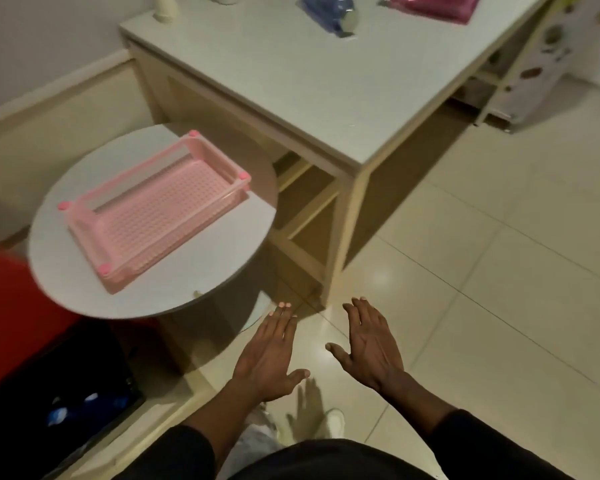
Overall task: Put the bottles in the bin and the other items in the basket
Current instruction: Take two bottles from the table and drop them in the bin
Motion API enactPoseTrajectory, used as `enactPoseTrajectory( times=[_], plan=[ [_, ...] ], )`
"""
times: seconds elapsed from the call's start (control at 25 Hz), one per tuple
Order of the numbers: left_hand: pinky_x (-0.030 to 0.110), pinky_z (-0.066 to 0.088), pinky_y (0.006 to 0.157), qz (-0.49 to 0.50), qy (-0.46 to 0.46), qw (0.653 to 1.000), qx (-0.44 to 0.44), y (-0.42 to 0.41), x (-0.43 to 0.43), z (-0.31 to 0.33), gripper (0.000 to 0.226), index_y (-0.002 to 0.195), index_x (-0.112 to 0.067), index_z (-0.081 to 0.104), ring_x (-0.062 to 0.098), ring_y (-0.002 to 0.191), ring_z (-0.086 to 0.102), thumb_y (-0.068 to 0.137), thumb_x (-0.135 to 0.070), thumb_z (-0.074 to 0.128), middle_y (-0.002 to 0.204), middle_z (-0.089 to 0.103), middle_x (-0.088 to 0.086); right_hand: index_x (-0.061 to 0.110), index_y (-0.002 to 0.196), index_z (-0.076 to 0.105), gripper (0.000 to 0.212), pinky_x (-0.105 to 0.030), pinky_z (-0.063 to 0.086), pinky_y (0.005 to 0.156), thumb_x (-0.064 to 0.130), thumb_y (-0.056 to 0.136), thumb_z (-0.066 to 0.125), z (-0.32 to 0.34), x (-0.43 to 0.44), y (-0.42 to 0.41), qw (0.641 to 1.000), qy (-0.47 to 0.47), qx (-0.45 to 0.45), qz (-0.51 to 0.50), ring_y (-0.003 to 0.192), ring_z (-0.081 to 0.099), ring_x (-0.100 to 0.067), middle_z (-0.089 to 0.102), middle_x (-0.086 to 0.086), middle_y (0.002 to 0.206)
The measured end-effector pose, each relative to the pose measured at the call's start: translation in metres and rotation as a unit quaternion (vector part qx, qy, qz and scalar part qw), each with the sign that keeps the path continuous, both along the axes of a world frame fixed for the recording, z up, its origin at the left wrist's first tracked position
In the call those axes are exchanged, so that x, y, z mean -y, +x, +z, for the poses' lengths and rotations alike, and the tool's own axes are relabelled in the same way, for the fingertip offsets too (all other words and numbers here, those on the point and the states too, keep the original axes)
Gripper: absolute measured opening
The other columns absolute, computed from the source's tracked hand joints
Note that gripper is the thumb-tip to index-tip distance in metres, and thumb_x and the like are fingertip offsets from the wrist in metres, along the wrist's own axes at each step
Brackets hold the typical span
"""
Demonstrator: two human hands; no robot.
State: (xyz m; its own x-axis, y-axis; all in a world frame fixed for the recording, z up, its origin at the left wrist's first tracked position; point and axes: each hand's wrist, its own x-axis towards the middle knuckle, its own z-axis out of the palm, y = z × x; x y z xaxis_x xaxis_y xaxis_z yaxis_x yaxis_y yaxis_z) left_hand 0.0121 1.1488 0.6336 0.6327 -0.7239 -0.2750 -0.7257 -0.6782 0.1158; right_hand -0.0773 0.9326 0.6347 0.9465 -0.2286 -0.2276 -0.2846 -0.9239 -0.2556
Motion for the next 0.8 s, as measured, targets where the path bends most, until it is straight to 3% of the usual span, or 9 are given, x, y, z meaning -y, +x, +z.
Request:
enactPoseTrajectory(
  times=[0.16,0.4,0.6,0.8],
  plan=[
    [0.037,-0.015,0.12,-0.085,-0.001,0.996,-0.004,-0.004,0.066,0.005,0.108,0.166,-0.011,0.003,0.029,0.161,-0.013,0.092,-0.078,0.042,0.174,-0.013,0.01,0.01,0.156,0.031,0.09,-0.048,0.022,0.127,0.072,0.092,0.046,-0.001,0.053,-0.043,0.993,0.017,-0.007,-0.117,0.156,0.02,-0.035,0.029,-0.017,0.165],
    [0.042,-0.011,0.127,-0.219,0.02,0.975,-0.001,0.01,0.154,0.001,0.106,0.165,-0.006,-0.001,0.03,0.16,-0.017,0.095,-0.077,0.036,0.173,-0.015,0.016,0.011,0.158,0.03,0.092,-0.047,0.021,0.127,0.074,0.091,0.041,-0.009,0.089,-0.08,0.972,0.023,-0.017,-0.231,0.156,0.021,-0.034,0.027,-0.017,0.167],
    [0.042,-0.014,0.124,-0.298,0.004,0.955,0.009,0.037,0.232,-0.006,0.105,0.165,-0.005,-0.001,0.032,0.159,-0.017,0.097,-0.075,0.036,0.172,-0.015,0.019,0.009,0.154,0.04,0.092,-0.048,0.028,0.123,0.074,0.089,0.041,-0.017,0.131,-0.072,0.958,0.0,-0.036,-0.286,0.152,0.034,-0.037,0.037,-0.019,0.162],
    [0.041,-0.017,0.12,-0.348,-0.01,0.937,0.026,0.076,0.29,-0.005,0.099,0.165,-0.003,0.004,0.032,0.158,-0.016,0.1,-0.071,0.034,0.172,-0.01,0.02,0.009,0.156,0.032,0.09,-0.048,0.022,0.127,0.07,0.091,0.044,-0.007,0.185,-0.045,0.938,-0.011,-0.01,-0.348,0.155,0.025,-0.036,0.031,-0.021,0.164]
  ],
)
